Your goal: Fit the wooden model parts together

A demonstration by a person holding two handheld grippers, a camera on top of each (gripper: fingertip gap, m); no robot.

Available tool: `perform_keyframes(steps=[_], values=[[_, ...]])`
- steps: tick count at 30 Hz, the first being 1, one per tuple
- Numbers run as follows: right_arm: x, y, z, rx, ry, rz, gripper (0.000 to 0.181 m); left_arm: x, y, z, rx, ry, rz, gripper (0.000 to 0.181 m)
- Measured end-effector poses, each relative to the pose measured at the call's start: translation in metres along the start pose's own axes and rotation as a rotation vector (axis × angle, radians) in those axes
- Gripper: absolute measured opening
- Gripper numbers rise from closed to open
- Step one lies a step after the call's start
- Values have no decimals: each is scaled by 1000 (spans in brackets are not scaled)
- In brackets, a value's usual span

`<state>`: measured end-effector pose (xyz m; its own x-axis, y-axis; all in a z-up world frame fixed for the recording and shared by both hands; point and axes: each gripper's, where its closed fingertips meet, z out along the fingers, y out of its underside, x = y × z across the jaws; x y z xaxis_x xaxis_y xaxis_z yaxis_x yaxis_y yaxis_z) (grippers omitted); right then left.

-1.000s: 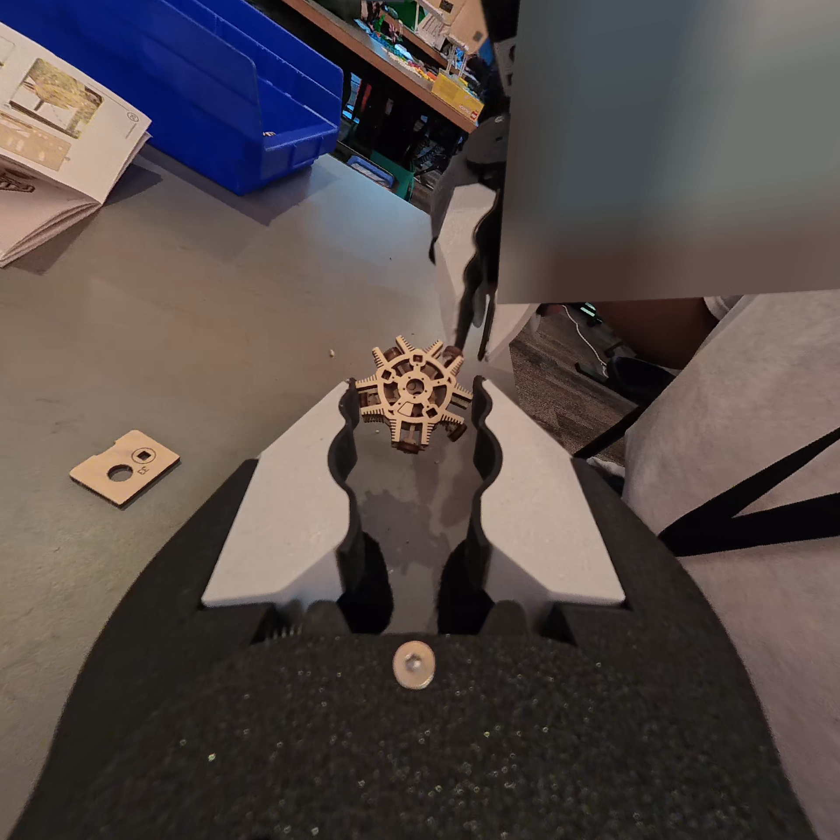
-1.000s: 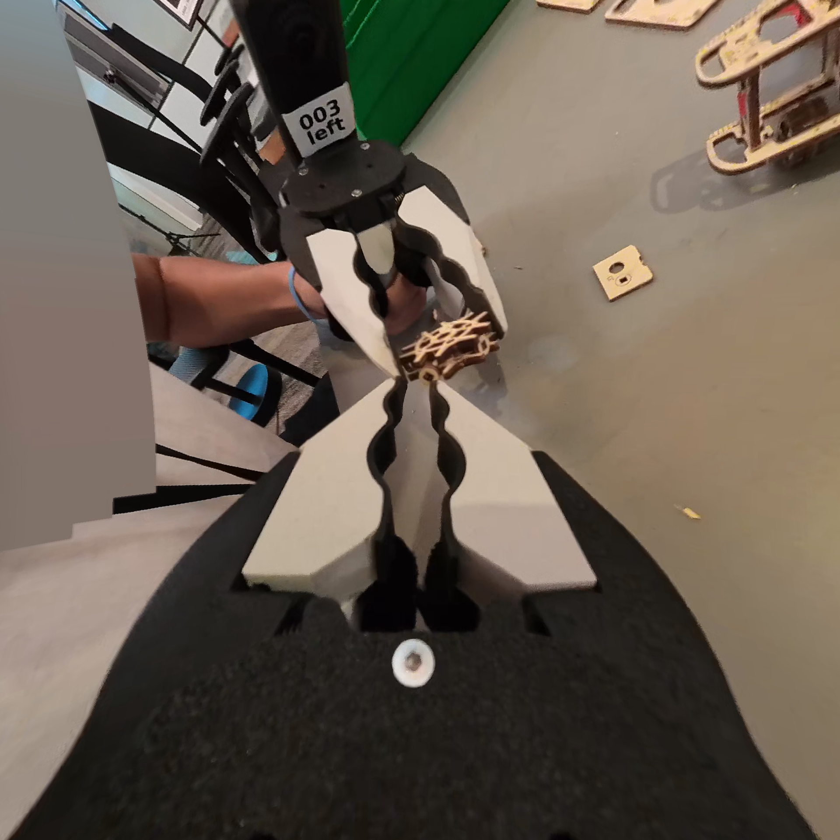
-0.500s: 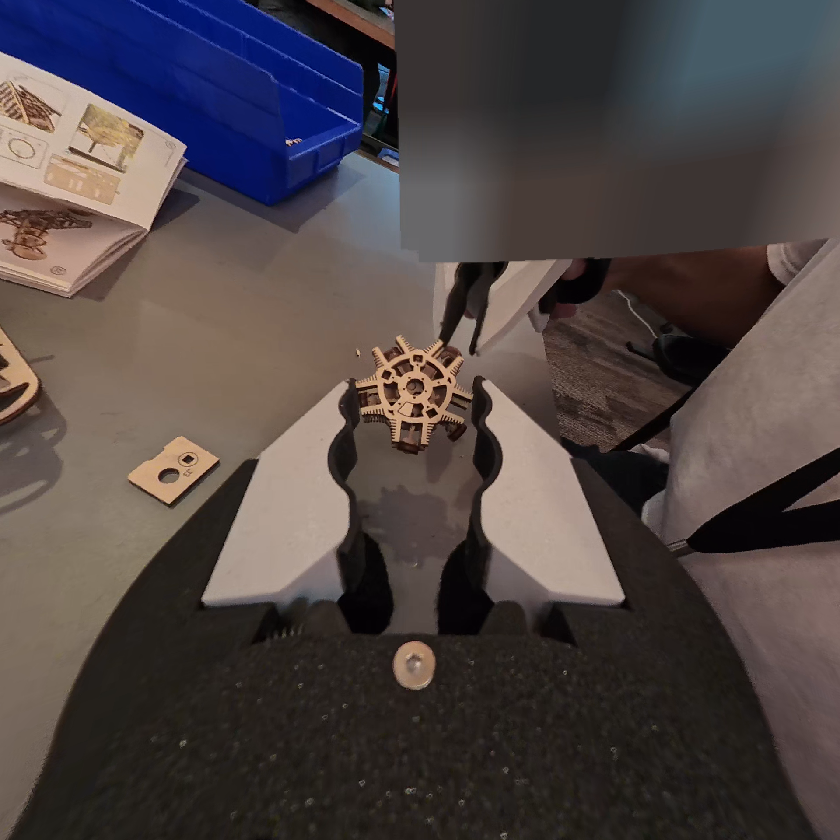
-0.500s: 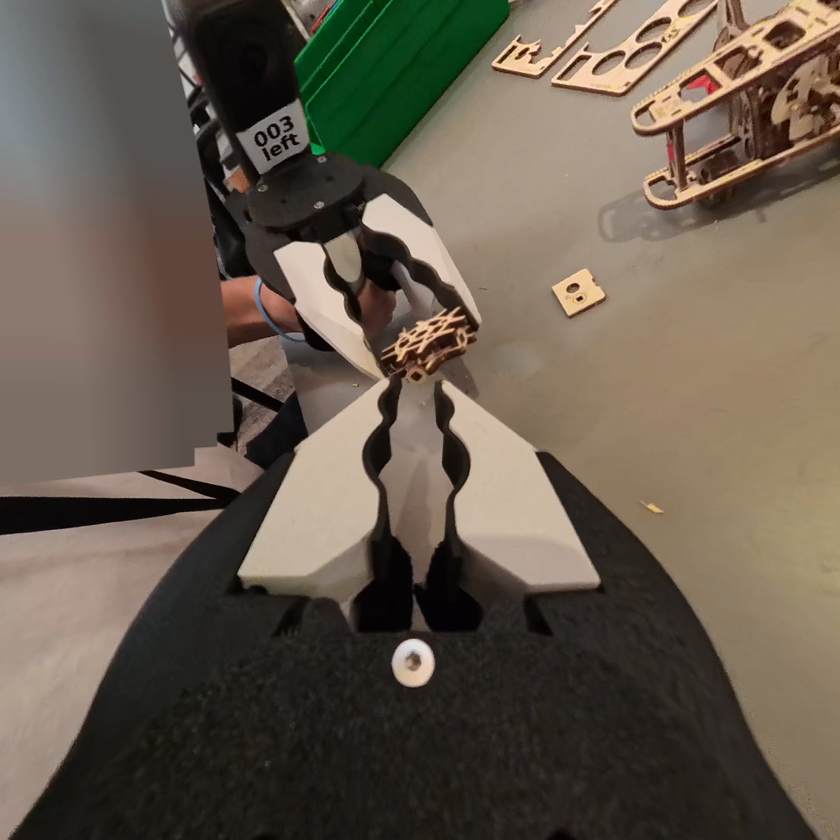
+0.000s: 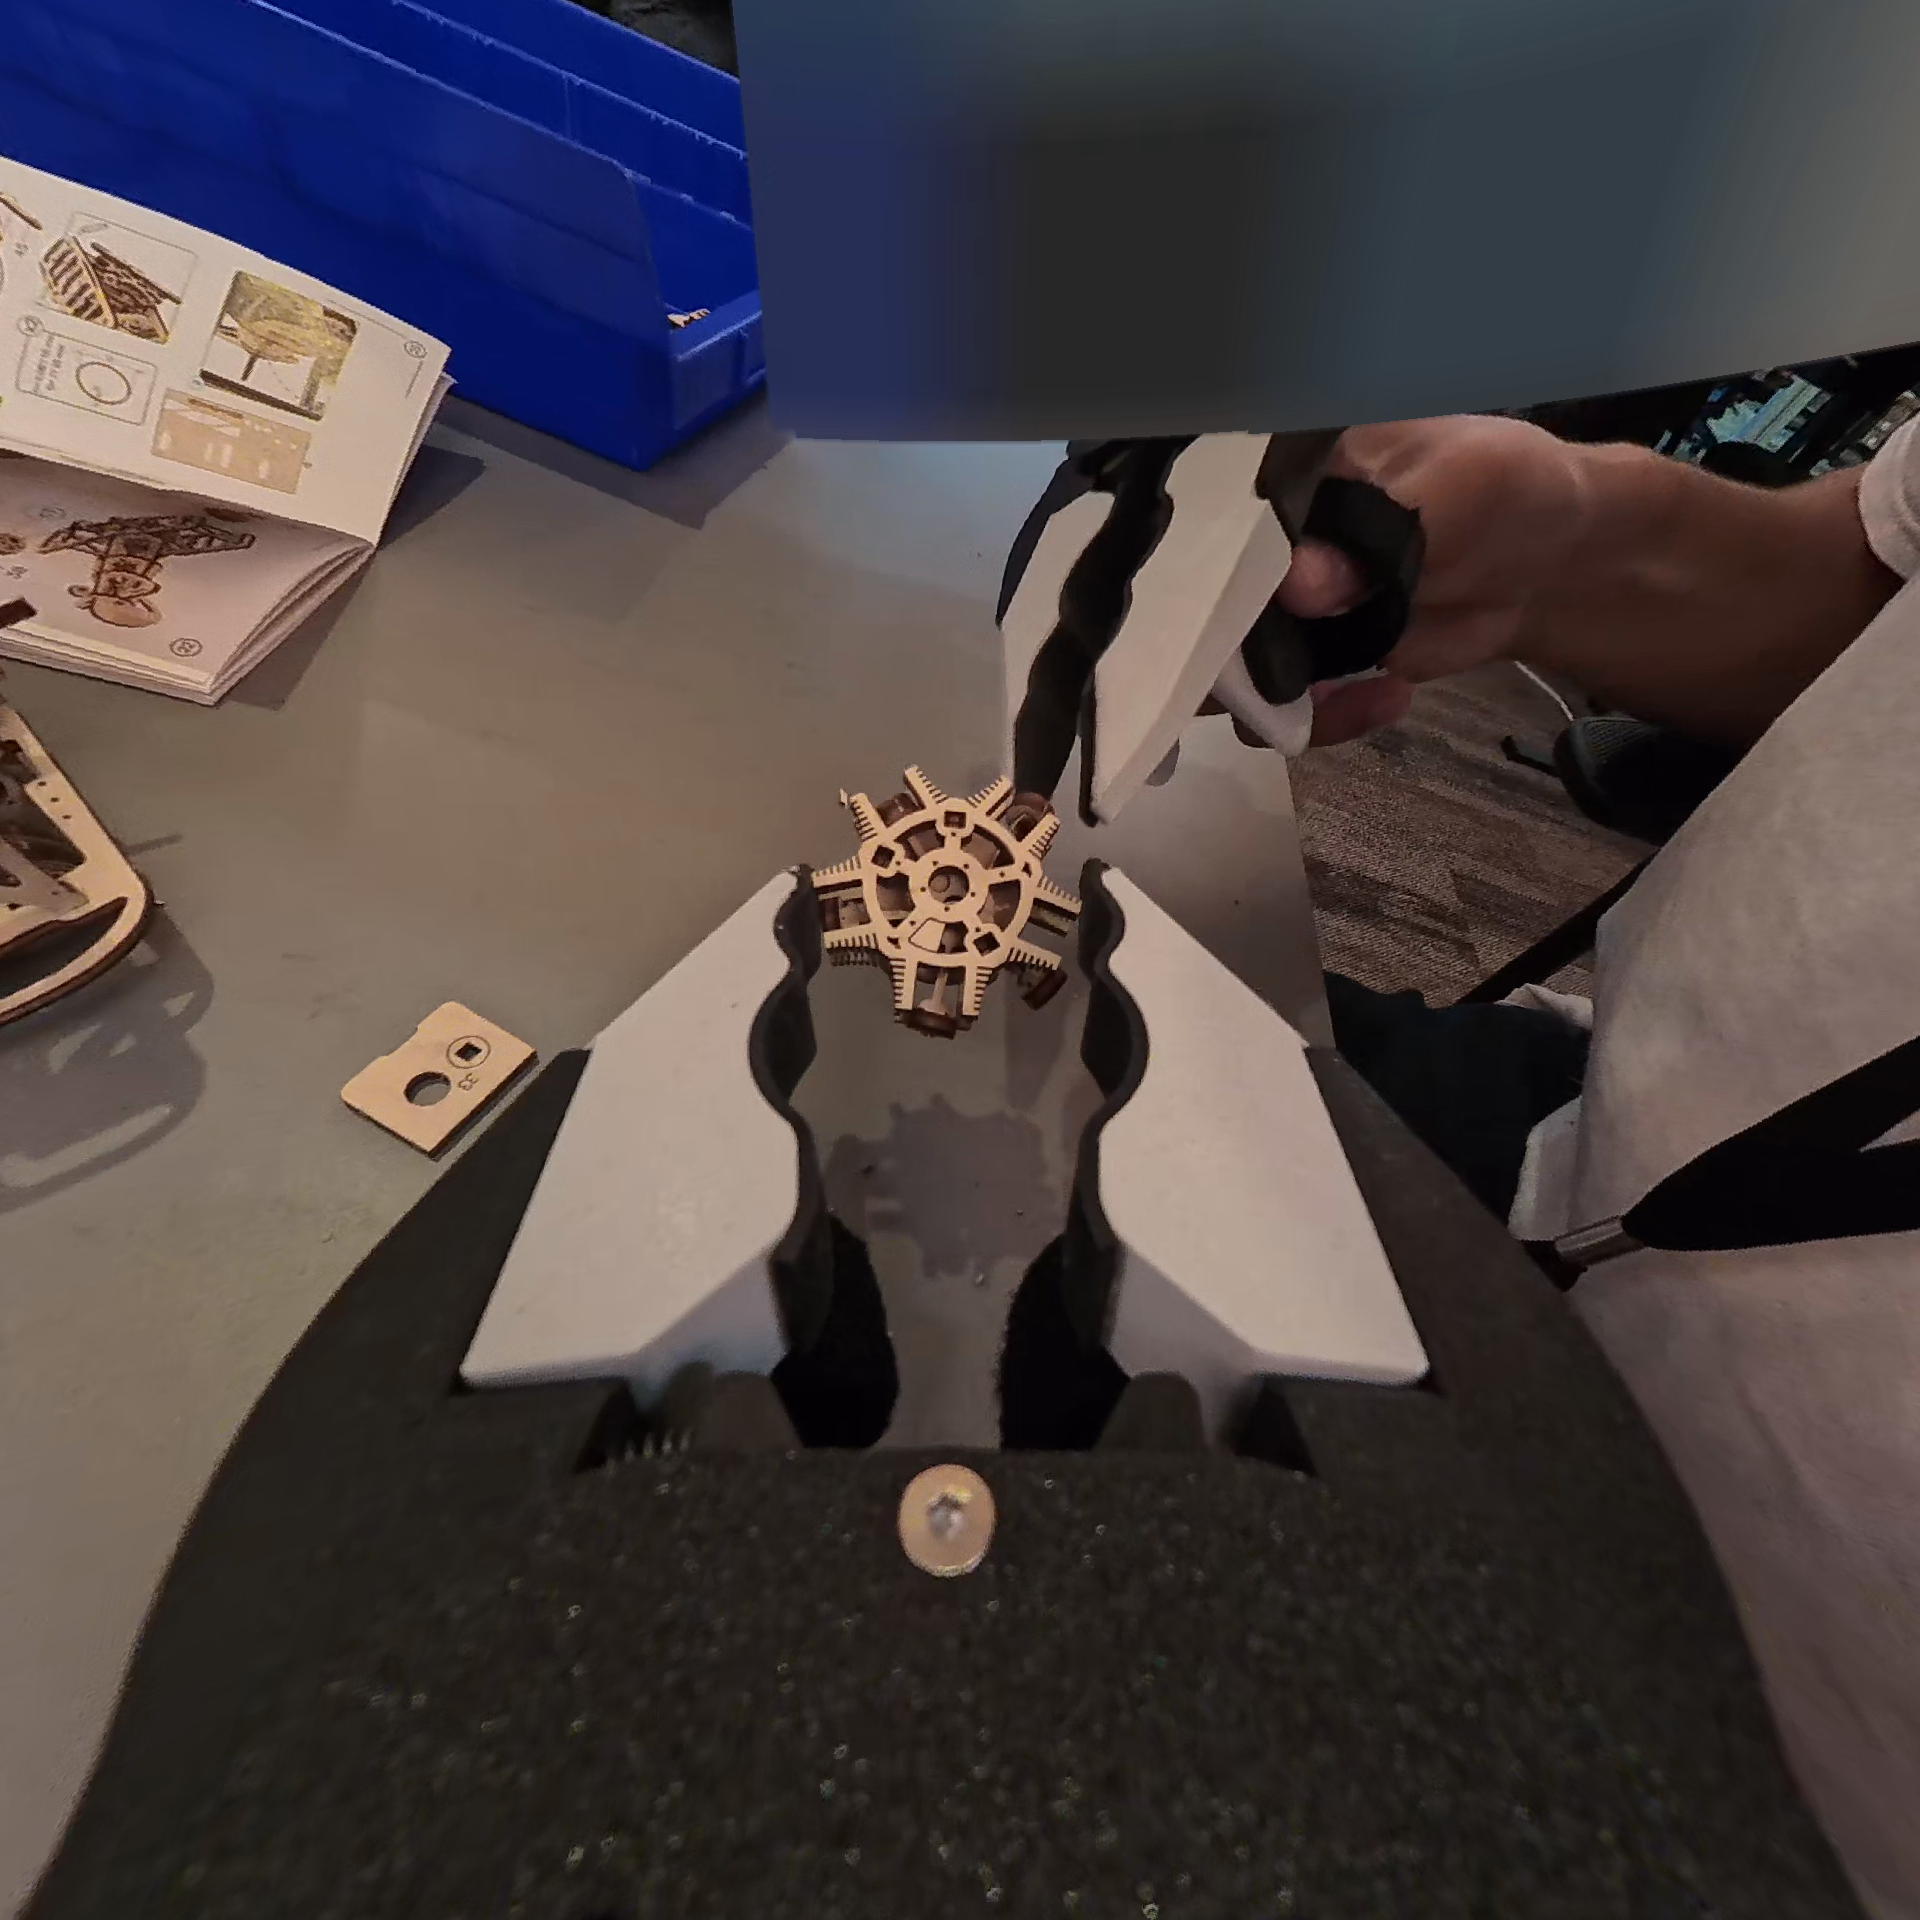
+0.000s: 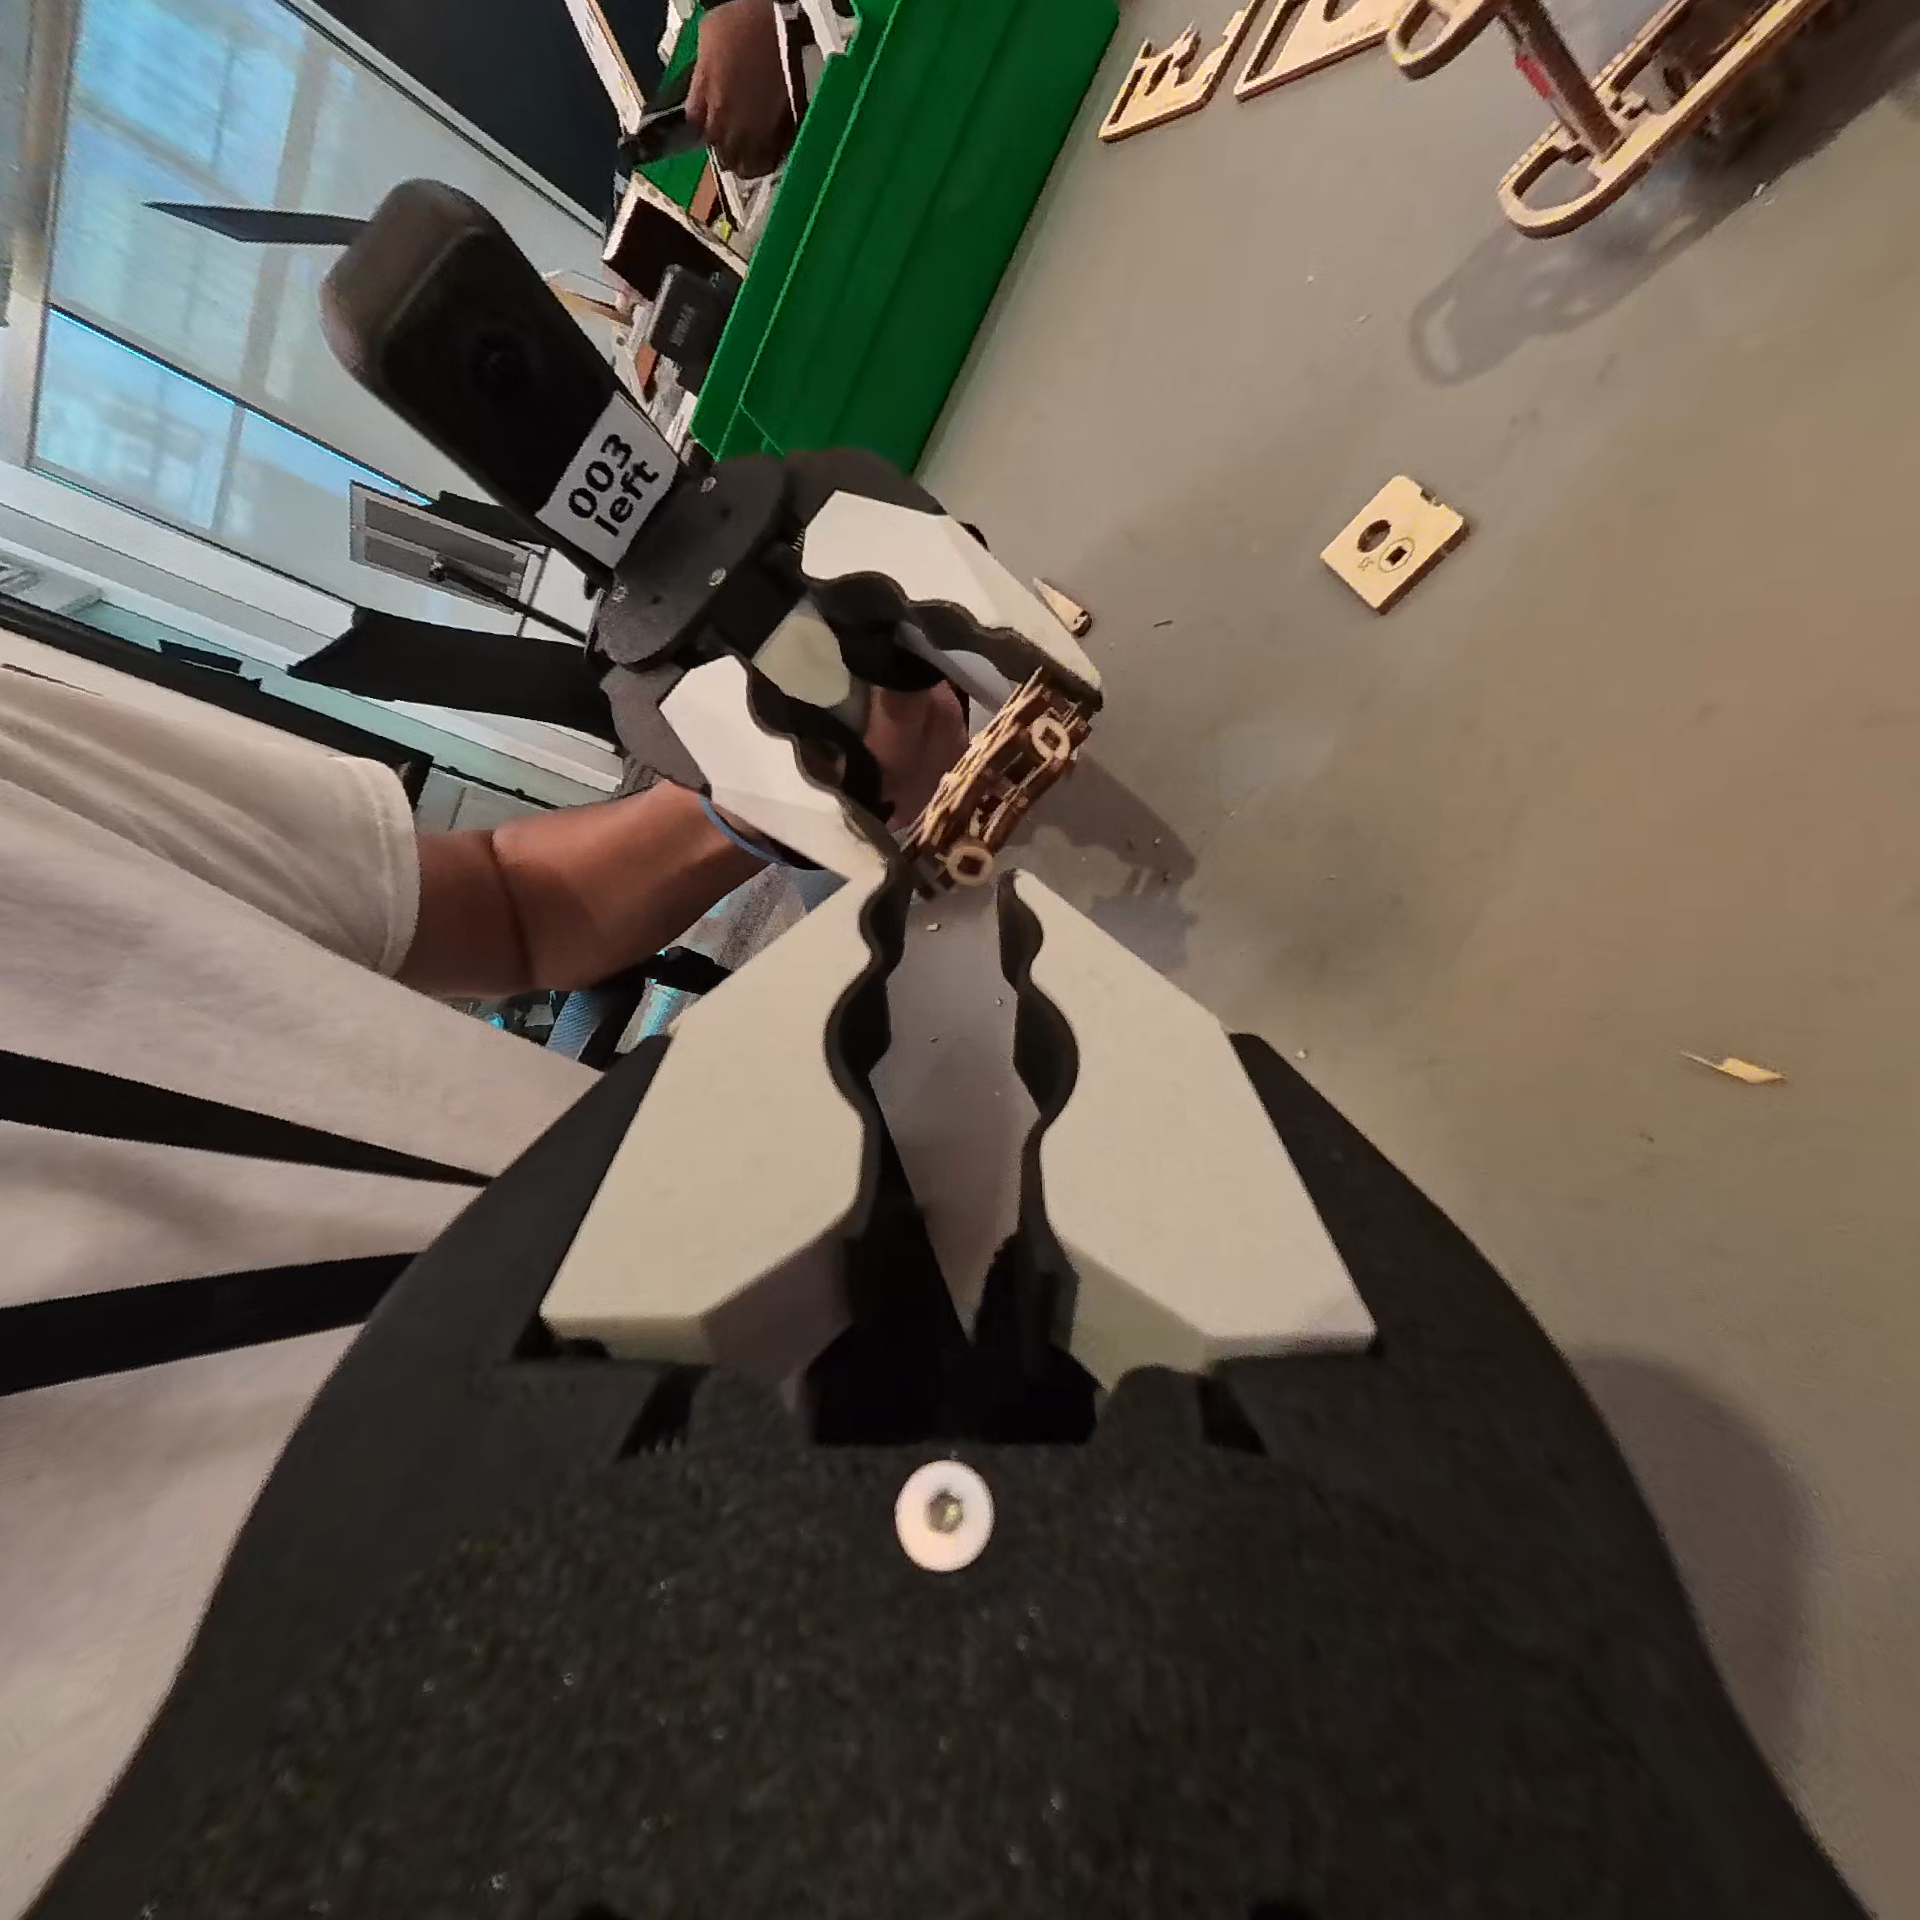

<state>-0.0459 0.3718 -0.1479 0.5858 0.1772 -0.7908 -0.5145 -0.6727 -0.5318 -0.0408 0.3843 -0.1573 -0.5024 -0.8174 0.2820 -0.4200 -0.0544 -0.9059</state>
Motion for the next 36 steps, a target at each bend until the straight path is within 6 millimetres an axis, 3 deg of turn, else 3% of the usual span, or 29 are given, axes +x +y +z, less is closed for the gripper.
perform_keyframes(steps=[16,30,36], values=[[2,0,0,9,-22,45,7,2,2,1,-21,-3,15,47],[1,-5,-1,40,225,-509,7,2,0,2,-12,73,-180,47],[-2,1,-3,-22,204,-553,7,8,1,3,-10,100,-155,47]])
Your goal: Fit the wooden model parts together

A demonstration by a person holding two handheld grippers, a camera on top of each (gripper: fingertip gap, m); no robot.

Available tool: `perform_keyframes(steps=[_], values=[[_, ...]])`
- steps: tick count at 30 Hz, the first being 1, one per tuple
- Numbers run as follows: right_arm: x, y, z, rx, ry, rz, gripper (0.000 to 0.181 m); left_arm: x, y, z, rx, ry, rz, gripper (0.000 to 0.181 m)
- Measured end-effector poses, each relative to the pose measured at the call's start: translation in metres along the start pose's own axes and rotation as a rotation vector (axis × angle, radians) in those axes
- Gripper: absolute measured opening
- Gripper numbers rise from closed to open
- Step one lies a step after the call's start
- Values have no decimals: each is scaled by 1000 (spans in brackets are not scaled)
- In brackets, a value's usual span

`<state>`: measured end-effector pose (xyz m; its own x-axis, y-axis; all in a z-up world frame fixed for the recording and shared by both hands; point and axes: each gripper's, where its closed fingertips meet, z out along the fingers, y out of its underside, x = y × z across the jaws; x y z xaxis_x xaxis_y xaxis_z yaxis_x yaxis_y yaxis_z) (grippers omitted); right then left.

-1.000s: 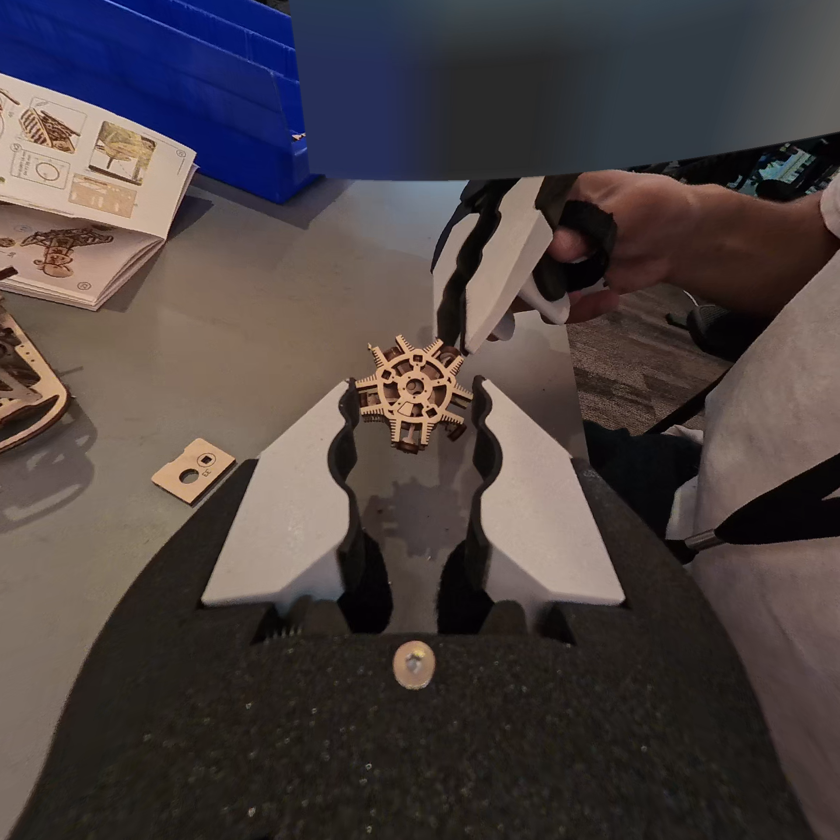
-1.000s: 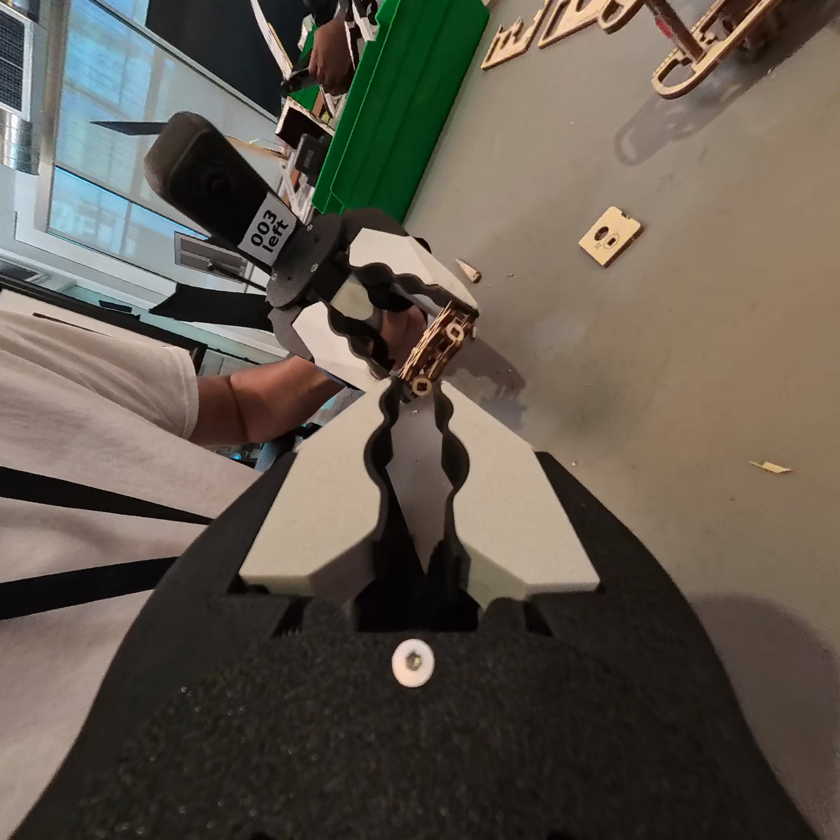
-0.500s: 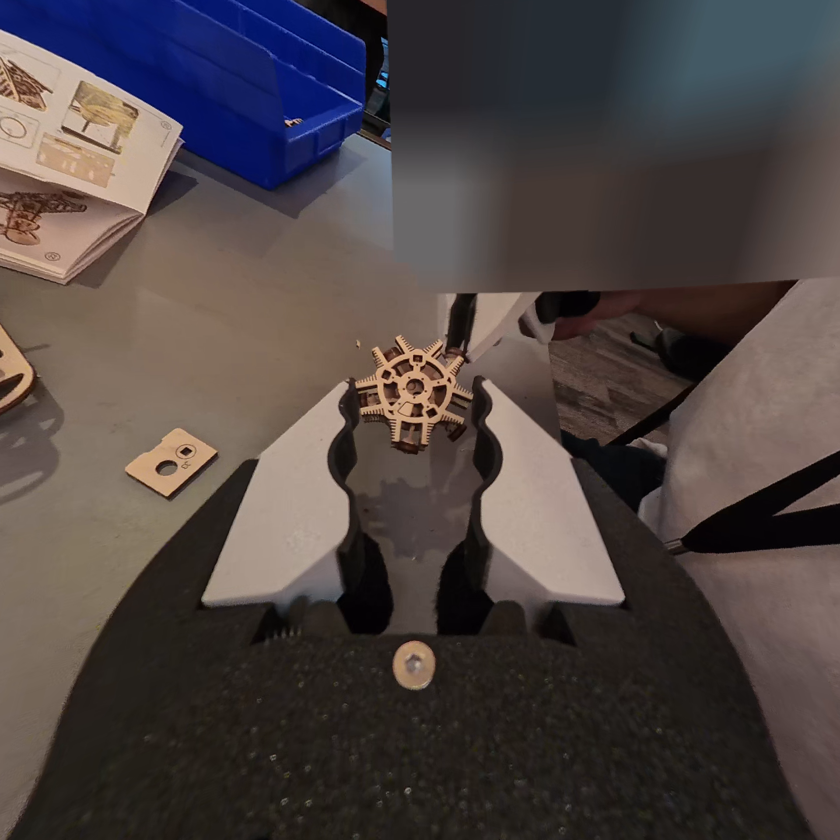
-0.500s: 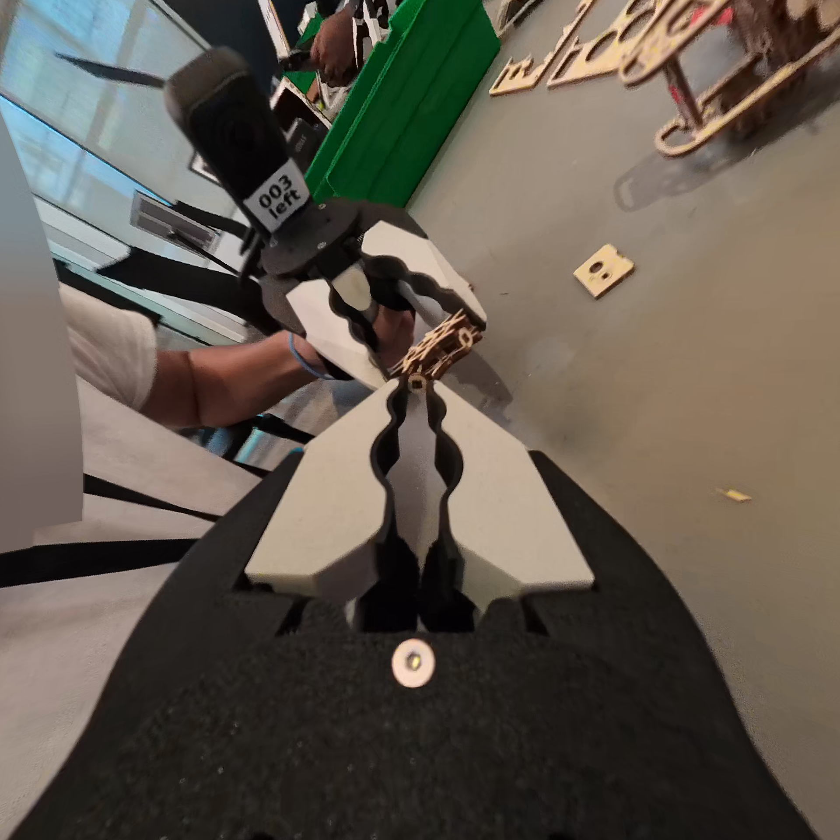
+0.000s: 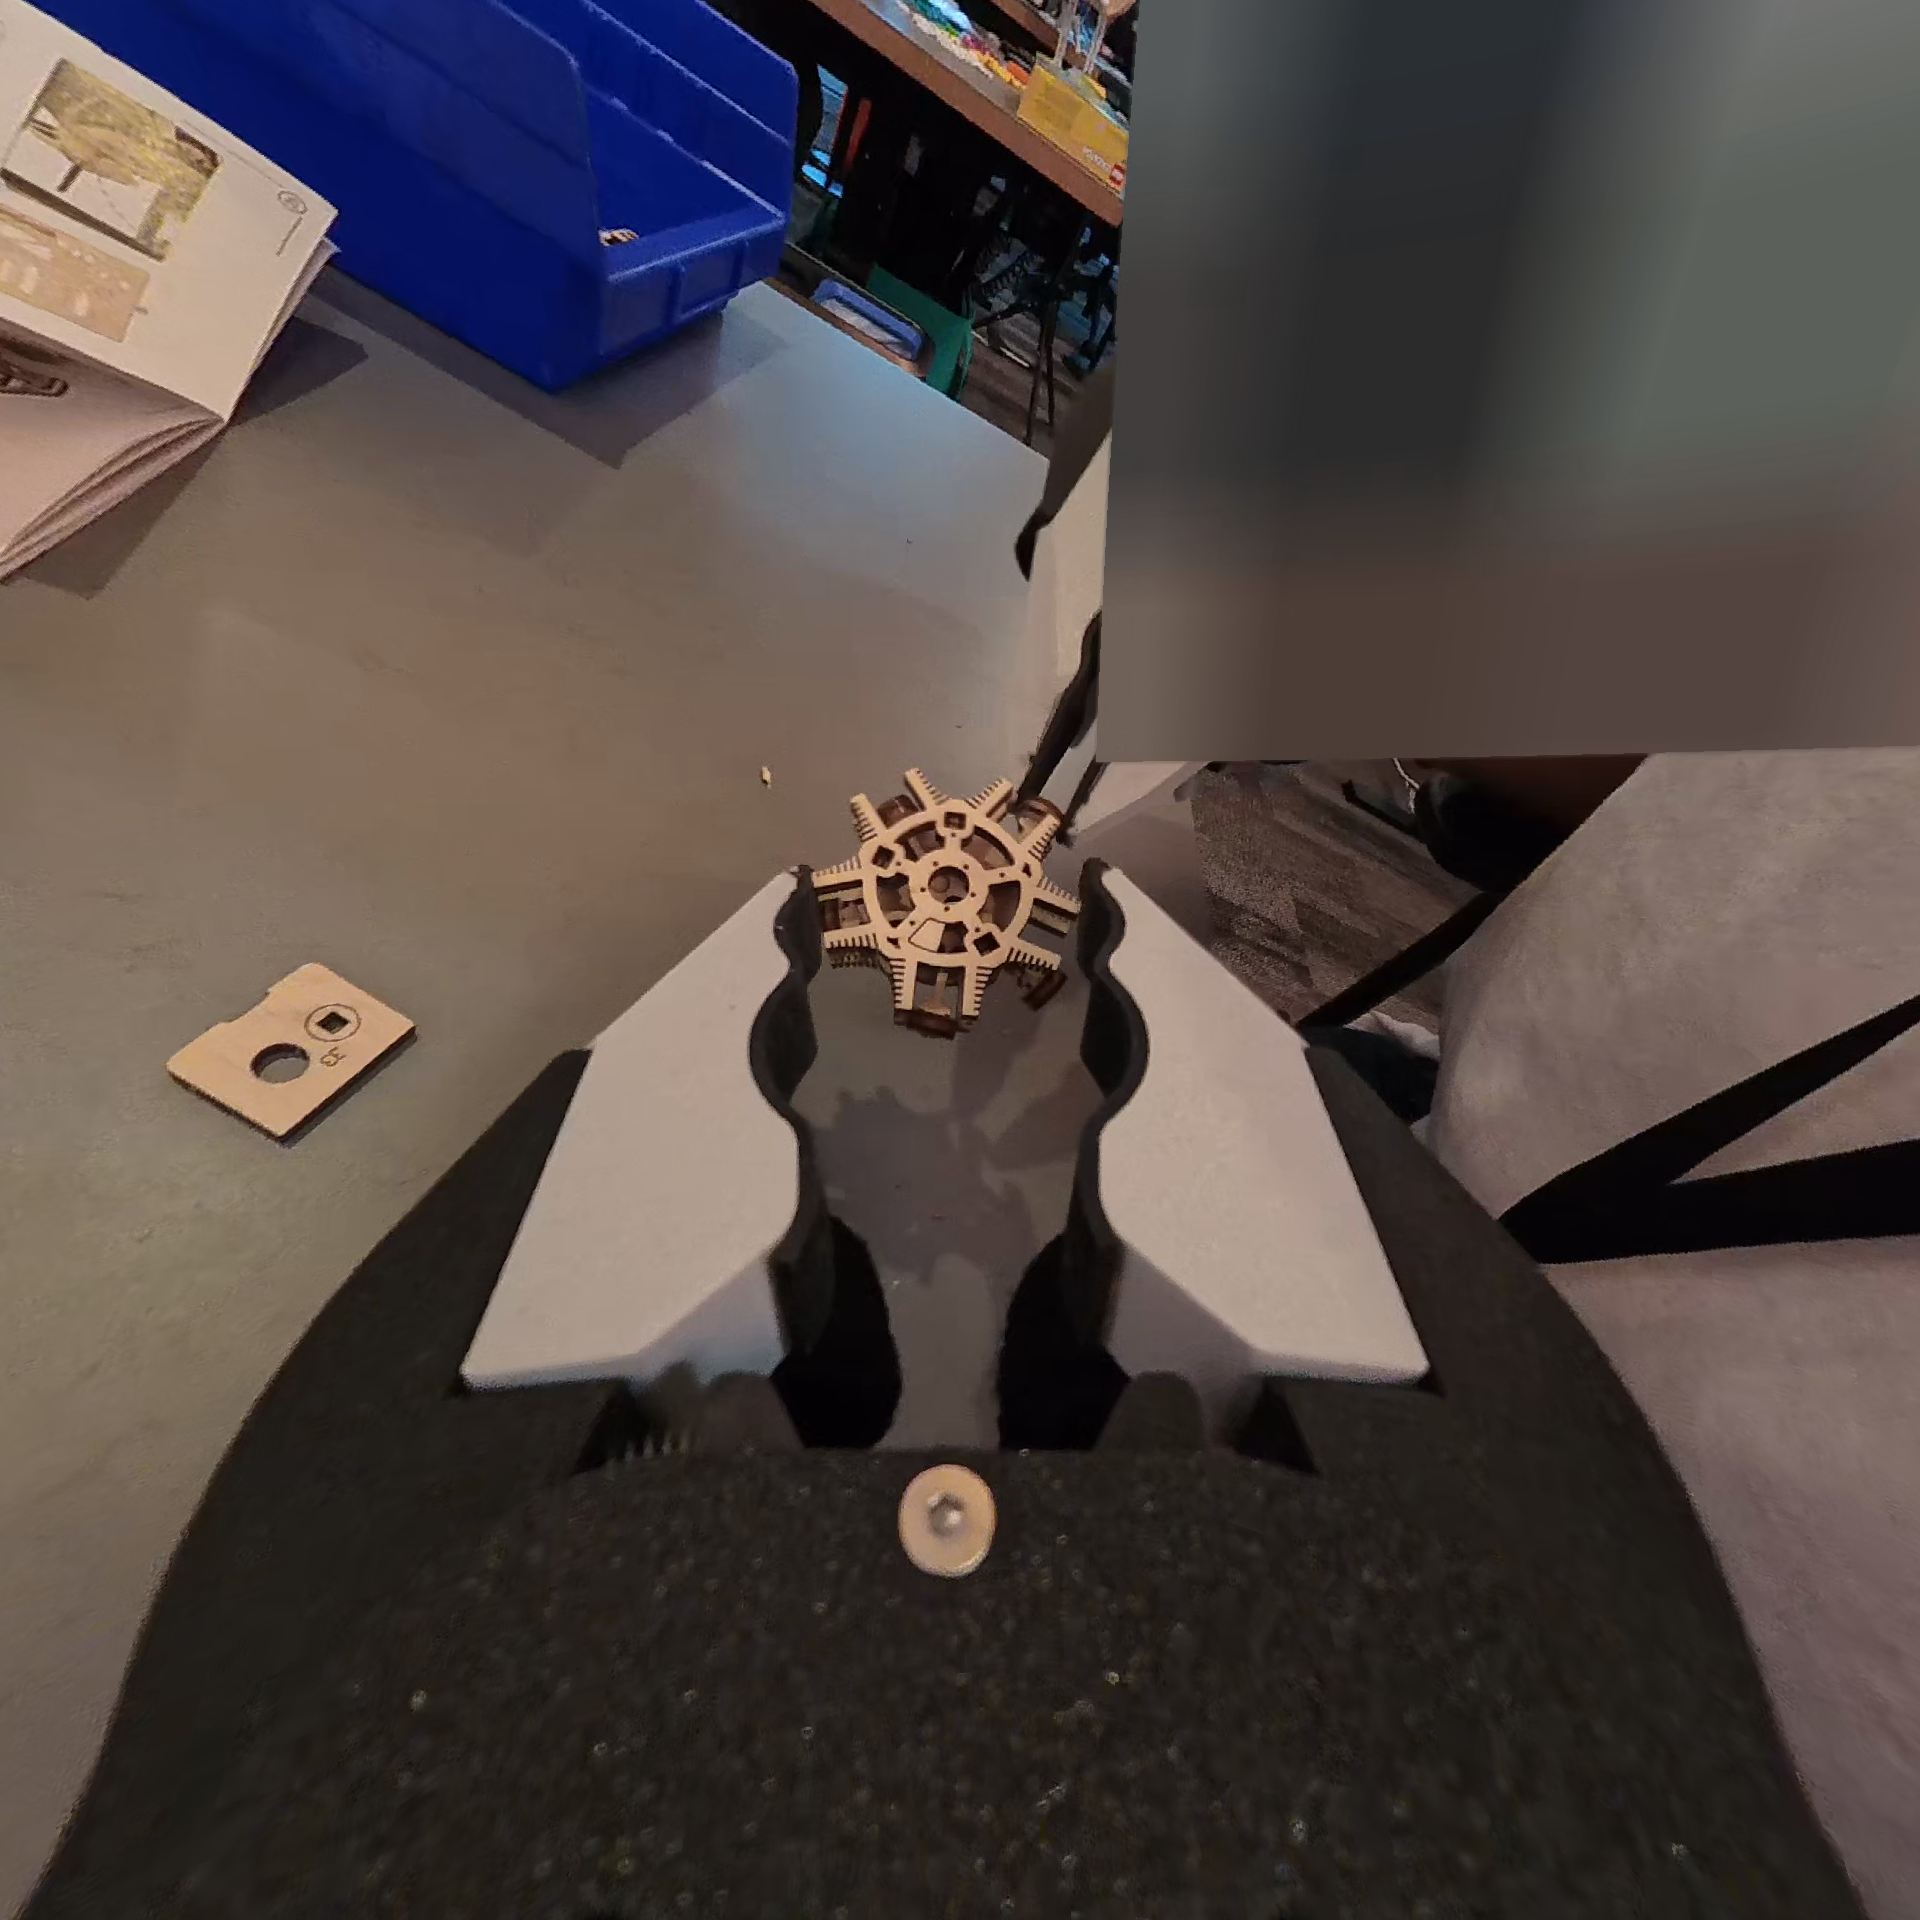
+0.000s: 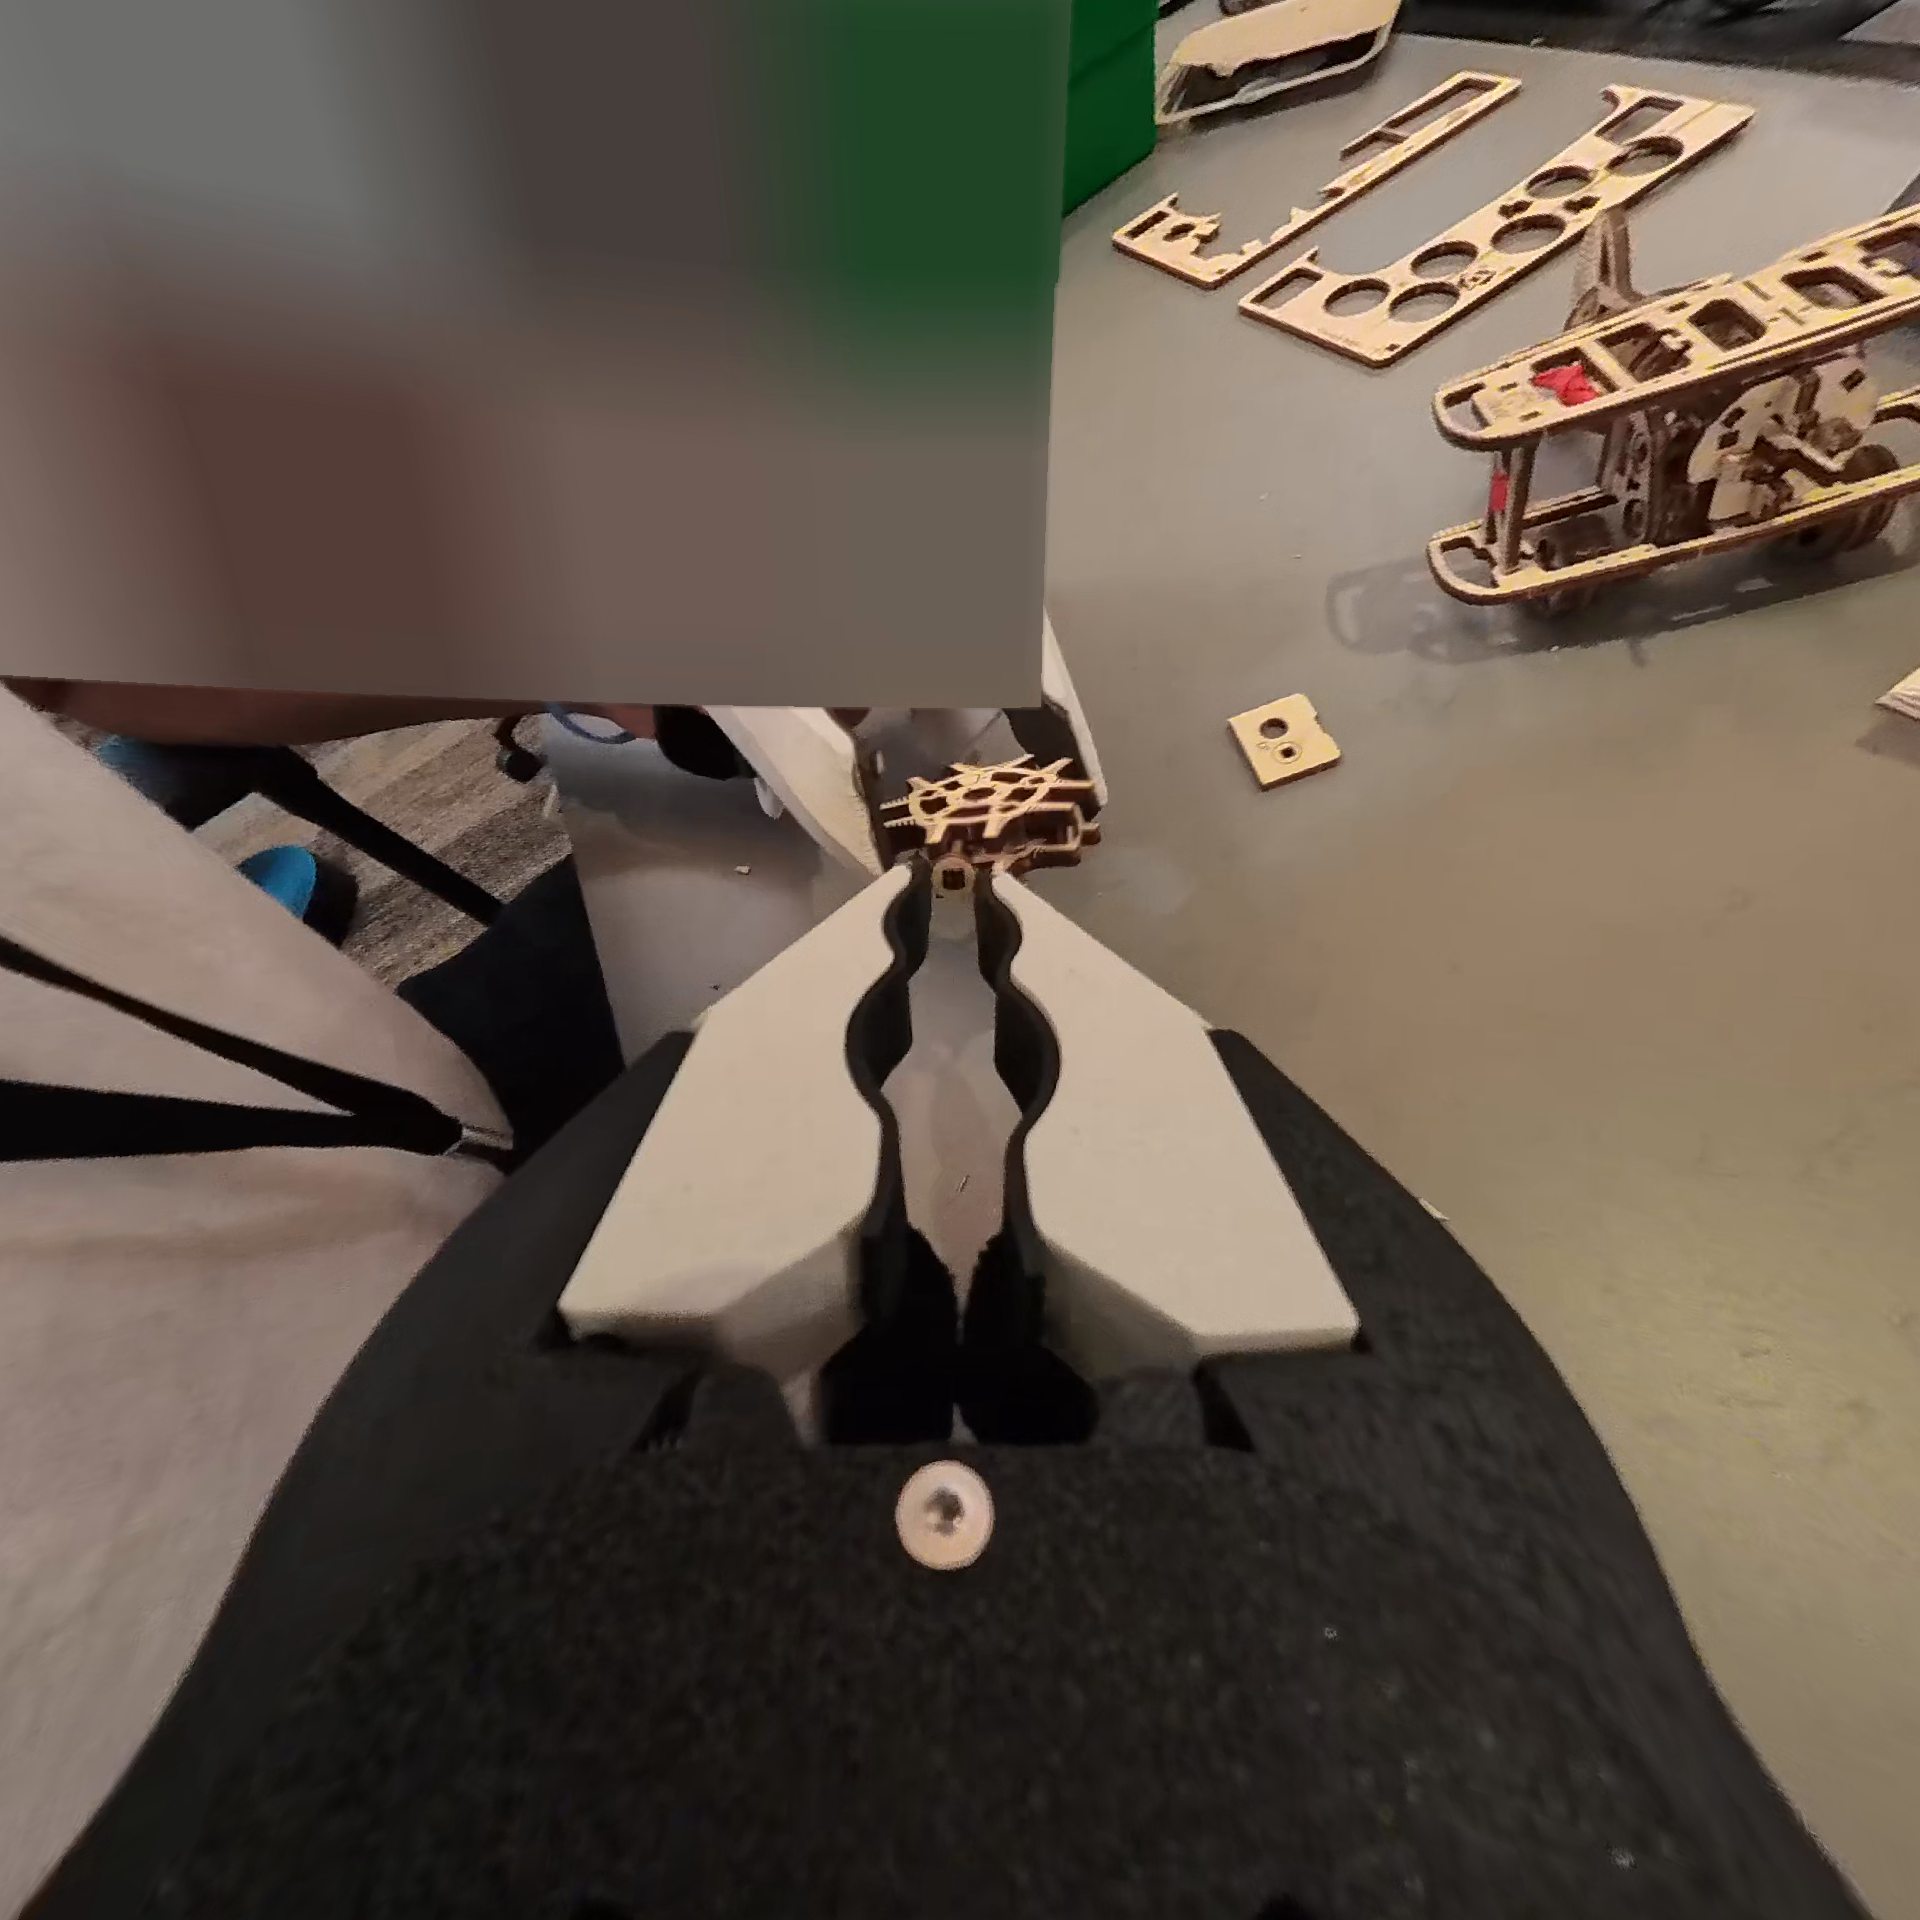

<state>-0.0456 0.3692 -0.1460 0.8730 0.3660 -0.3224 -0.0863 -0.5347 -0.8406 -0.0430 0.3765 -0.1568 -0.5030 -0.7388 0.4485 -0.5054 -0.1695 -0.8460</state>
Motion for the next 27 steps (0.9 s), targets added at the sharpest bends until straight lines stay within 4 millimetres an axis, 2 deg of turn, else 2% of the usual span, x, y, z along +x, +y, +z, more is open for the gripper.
perform_keyframes(steps=[6,12,16,18,20,23,27], values=[[-1,1,-1,-34,4,-101,8,0,1,1,-1,9,-13,47],[-1,-6,-6,9,-14,-67,12,-4,1,-1,-15,-56,66,47],[4,-8,-9,78,-78,95,14,-4,1,-1,-37,-102,156,47],[7,-6,-9,111,-139,249,15,-3,0,-1,-34,-110,183,47],[4,-3,-9,123,-258,414,24,-1,-2,-2,-30,-110,205,48],[-1,-5,-11,204,-358,496,24,4,-7,-5,-3,-99,234,48],[-7,-8,-10,241,-504,689,23,9,-12,-6,12,-120,324,48]])
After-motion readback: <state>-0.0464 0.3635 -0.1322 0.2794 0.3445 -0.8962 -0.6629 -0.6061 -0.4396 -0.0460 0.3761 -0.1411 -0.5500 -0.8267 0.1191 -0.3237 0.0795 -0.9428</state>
